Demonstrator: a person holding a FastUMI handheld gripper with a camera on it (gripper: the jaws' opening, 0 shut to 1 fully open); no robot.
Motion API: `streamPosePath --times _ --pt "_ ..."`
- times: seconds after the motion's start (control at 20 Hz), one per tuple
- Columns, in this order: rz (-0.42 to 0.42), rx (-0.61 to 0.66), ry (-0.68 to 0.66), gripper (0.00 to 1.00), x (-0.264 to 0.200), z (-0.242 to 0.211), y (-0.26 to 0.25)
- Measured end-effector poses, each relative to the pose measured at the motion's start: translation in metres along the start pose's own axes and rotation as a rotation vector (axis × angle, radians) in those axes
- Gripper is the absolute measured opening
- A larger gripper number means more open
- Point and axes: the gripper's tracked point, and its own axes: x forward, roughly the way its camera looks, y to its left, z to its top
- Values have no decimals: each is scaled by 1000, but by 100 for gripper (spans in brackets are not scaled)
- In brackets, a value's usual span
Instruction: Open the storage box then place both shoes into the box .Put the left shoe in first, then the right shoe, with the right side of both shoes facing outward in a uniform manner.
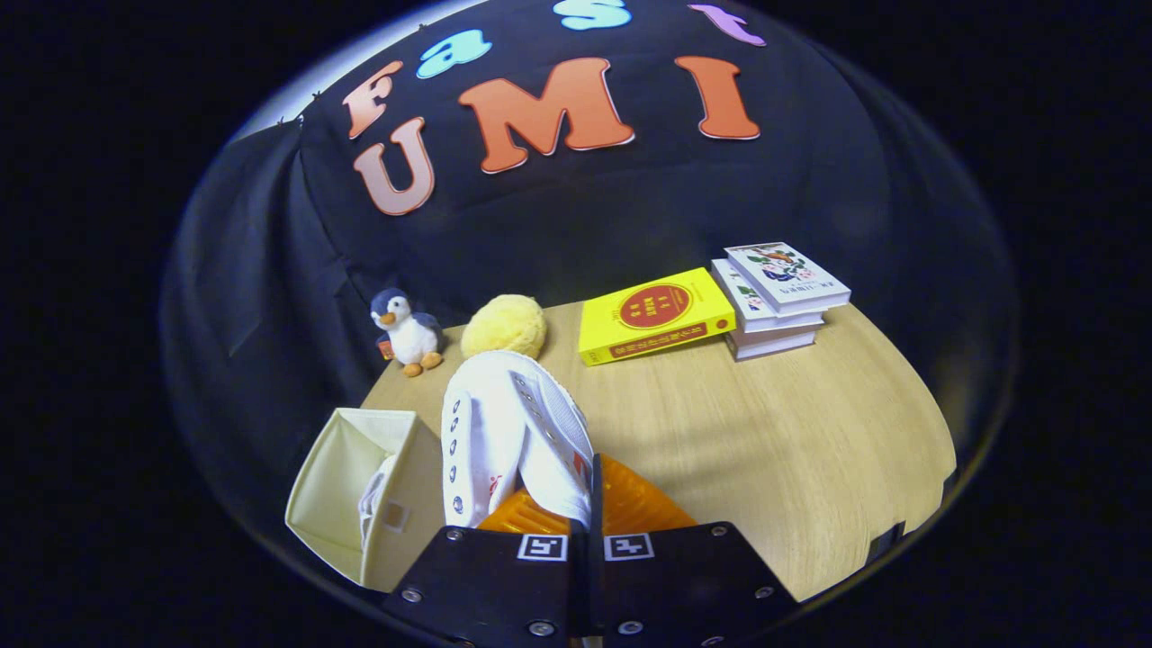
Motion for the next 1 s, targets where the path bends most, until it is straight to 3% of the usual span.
streamPosePath --times 0.45,0.75,0.8,0.85,0.9,0.95,1.0 --pt "86 15 68 1 5 -15 159" --pt "-15 -1 231 4 31 -70 193" --pt "-27 -2 251 6 31 -76 197" --pt "-27 -7 262 15 35 -79 202" --pt "-37 -30 298 25 33 -85 203" --pt "-51 -54 311 41 30 -86 200" --pt "-56 -79 327 43 29 -87 199"
